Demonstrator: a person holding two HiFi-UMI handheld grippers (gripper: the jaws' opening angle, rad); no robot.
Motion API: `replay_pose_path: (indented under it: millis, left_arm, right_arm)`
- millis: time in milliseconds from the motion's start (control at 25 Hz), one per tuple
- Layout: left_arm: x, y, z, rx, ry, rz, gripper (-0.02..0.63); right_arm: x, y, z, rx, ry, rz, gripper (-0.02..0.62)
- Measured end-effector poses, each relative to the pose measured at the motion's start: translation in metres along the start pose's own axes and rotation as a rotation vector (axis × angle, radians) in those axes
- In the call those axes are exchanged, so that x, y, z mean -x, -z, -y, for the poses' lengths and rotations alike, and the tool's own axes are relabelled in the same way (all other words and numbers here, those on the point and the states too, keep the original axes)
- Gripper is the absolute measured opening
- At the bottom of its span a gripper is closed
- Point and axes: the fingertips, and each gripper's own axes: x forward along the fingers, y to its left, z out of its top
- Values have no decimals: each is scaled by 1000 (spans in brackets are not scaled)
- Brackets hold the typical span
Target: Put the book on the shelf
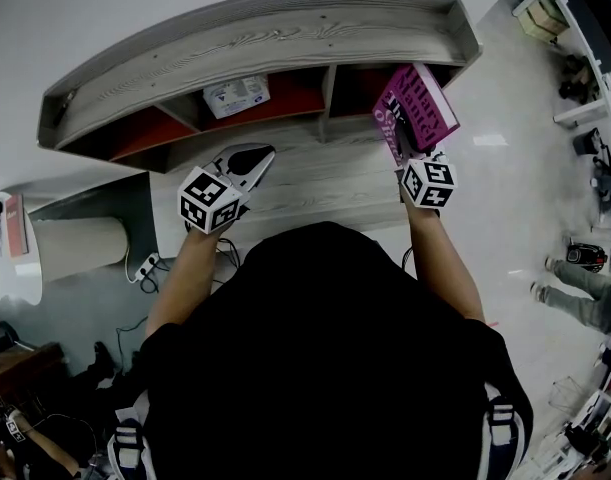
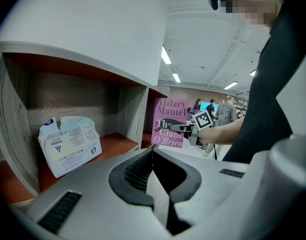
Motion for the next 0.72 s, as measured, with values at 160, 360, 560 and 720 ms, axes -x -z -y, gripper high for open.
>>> replay_pose_path:
  millis: [160, 360, 560, 720]
  left_arm:
    - [1, 0, -3, 0, -10, 0, 20]
    - [1, 1, -6, 6, -16, -8, 20]
    - [-2, 0, -6, 19, -12, -3, 20]
    - [-2, 1, -7, 23, -17, -9, 20]
  right_arm:
    - [-6, -1, 3, 25, 15, 6, 147]
    - [-15, -2, 4, 56, 39, 11, 147]
    - [-23, -4, 3, 88, 58, 20, 147]
    - [-29, -5, 1, 98, 79, 37, 147]
